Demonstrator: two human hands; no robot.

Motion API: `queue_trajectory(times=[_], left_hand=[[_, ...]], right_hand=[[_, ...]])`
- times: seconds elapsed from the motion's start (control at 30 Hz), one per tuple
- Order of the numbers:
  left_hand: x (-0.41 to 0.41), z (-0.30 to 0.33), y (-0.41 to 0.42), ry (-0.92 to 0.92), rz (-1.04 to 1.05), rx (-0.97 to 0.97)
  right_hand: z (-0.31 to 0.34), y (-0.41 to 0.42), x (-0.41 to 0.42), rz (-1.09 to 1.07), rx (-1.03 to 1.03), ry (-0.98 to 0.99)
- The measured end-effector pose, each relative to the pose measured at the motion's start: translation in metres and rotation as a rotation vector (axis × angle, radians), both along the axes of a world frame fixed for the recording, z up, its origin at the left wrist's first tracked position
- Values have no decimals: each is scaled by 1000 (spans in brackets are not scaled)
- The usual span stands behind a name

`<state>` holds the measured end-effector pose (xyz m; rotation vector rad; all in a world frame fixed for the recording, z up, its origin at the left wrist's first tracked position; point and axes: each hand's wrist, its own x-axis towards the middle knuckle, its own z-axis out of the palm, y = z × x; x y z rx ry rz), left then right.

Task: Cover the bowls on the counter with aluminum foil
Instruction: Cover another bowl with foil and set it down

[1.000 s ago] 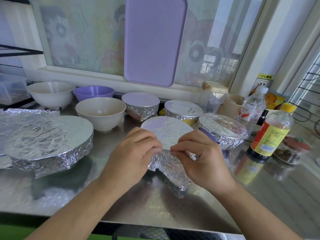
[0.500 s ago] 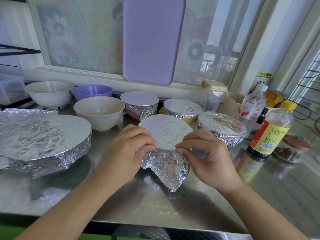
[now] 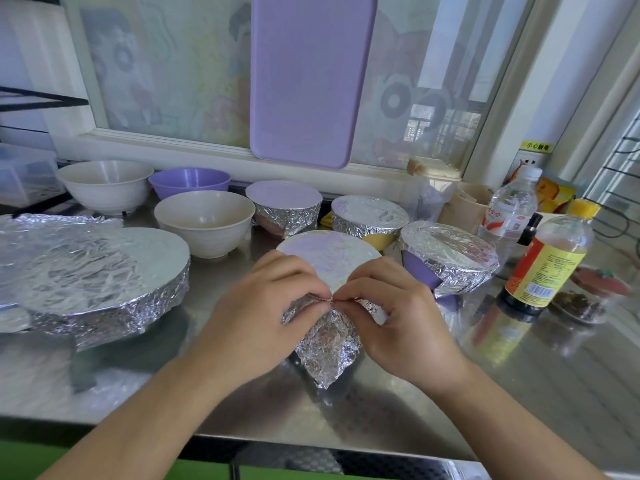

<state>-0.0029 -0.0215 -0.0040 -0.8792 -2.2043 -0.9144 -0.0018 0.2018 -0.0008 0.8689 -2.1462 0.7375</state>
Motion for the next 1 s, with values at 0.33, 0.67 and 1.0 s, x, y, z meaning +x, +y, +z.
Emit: queue_trajectory(times=[0.33,0.67,1.0], left_hand=[[-5,-5,8,69,54,29],[-6,-5,7,36,52,26],[-7,-1,0,-23,51,33]], right_hand=[[0,8,-3,0,9,-14],[-7,12,-6,-36,99,104],[-8,16,-4,-8,-27,48]])
